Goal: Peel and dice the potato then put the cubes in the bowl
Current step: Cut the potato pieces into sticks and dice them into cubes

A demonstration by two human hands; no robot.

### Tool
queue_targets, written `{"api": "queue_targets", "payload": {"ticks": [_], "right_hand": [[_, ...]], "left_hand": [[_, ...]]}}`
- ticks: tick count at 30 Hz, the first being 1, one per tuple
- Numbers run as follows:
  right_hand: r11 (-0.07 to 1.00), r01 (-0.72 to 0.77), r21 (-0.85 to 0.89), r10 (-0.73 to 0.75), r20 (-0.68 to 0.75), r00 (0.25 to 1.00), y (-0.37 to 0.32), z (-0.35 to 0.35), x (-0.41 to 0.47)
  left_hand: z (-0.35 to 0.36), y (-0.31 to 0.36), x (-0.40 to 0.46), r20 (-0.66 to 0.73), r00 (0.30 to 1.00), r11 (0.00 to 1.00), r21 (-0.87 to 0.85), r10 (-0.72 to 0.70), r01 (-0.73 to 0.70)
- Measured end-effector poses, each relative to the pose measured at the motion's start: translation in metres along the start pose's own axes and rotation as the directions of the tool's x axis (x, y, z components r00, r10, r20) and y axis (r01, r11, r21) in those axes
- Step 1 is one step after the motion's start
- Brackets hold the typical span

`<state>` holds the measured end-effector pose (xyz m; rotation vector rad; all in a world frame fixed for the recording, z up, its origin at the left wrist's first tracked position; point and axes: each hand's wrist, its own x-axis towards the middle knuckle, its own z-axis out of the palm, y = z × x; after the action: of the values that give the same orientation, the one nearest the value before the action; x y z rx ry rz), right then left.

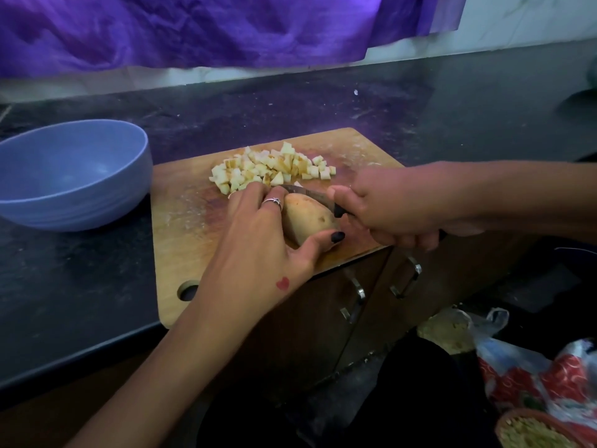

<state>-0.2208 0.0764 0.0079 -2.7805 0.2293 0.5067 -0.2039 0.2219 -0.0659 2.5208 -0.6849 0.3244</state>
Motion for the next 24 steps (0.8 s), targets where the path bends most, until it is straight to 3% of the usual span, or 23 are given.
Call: {"api": "queue_targets", "payload": {"ticks": [7,13,19,24], "right_hand": [[0.98,-0.1,0.17,0.082,0.11,0.991,0.02,-0.003,-0.021],[0.988,0.028,0.154,-0.037,0.054,0.998,0.007,0.004,-0.016],[0.997,-0.029,0.065,0.023,0.084,0.996,0.017,0.004,-0.031],[0.982,0.003,0.187,-0.026,0.124,0.992,0.011,0.011,-0.02]], "left_hand": [[-0.002,0.004,-0.002,0.015,1.0,1.0,0.012,-0.027,0.026],[-0.007,0.007,0.0,0.05,0.998,0.998,0.044,-0.044,0.042],[-0.006,0.008,0.001,0.064,0.997,0.999,0.021,-0.045,0.044],[-0.009,0.003,0.004,0.077,0.996,0.998,0.036,-0.052,0.049]]}}
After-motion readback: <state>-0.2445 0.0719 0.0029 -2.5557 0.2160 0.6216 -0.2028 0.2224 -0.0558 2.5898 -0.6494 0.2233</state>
